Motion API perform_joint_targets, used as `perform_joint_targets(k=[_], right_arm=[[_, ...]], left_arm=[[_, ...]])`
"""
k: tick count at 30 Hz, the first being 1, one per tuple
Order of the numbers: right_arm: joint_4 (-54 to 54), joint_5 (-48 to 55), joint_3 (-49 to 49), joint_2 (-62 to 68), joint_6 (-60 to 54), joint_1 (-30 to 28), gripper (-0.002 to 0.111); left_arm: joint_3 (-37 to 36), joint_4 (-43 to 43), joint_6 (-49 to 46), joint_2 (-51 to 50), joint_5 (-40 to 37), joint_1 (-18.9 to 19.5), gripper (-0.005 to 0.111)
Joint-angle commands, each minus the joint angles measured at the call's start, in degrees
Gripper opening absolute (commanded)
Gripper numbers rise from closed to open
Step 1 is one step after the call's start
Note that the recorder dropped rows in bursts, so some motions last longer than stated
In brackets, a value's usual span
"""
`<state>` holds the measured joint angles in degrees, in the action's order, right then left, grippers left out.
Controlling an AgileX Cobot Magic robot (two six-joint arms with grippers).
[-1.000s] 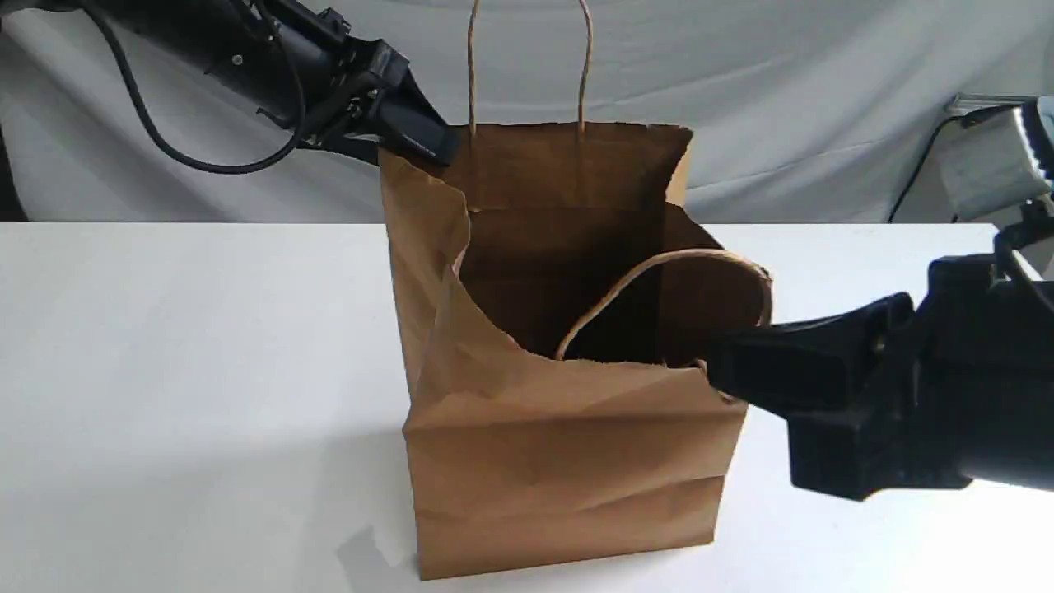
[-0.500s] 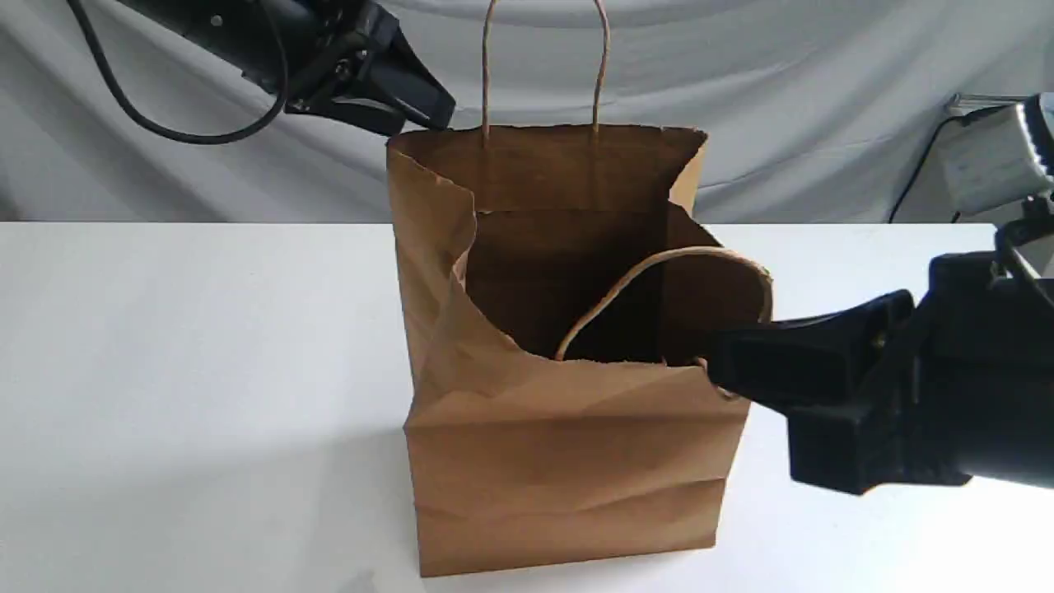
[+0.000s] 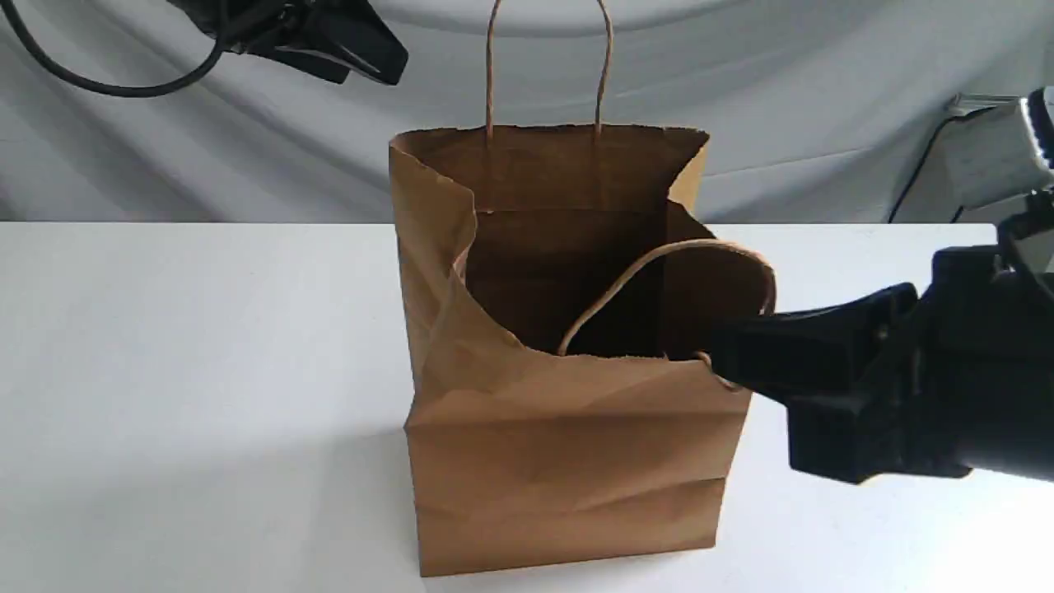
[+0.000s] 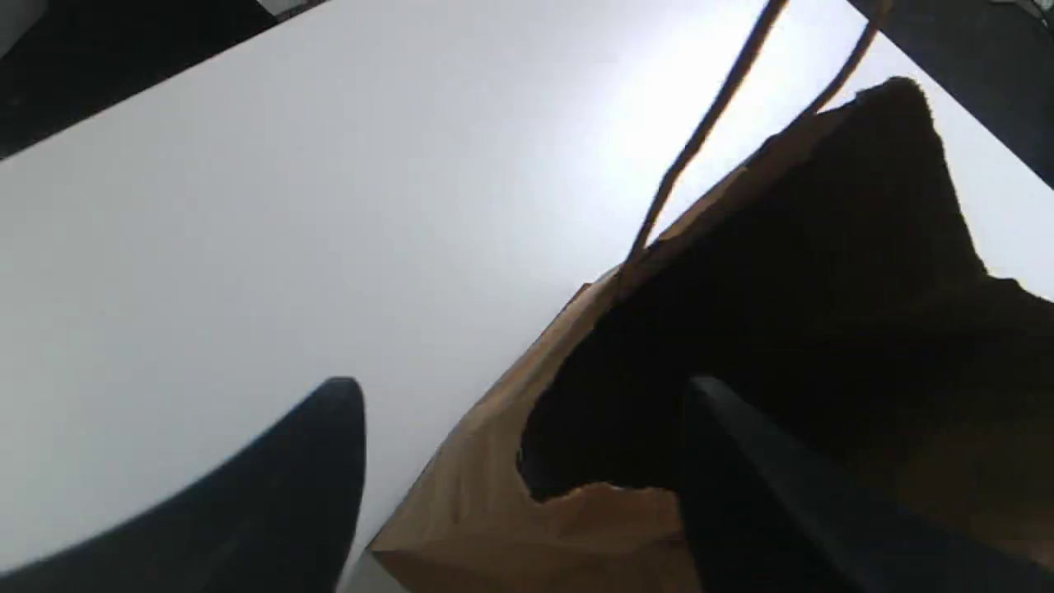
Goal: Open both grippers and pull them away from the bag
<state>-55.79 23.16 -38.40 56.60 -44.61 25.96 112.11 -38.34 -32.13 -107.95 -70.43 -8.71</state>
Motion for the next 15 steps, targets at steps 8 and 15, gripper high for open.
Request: perform_joint_targets(k=[8, 15], right_arm=[[-0.25, -2.18, 0.26, -0.19, 0.0, 0.33, 0.0], [-0.25, -2.79, 0.26, -0.19, 0.0, 0.33, 0.002]], left_arm=[[-8.94, 6.65, 0.63, 8.23, 0.46, 0.07, 0.035], [-20.87, 3.77, -6.64, 13.92, 0.46, 0.07, 0.0]])
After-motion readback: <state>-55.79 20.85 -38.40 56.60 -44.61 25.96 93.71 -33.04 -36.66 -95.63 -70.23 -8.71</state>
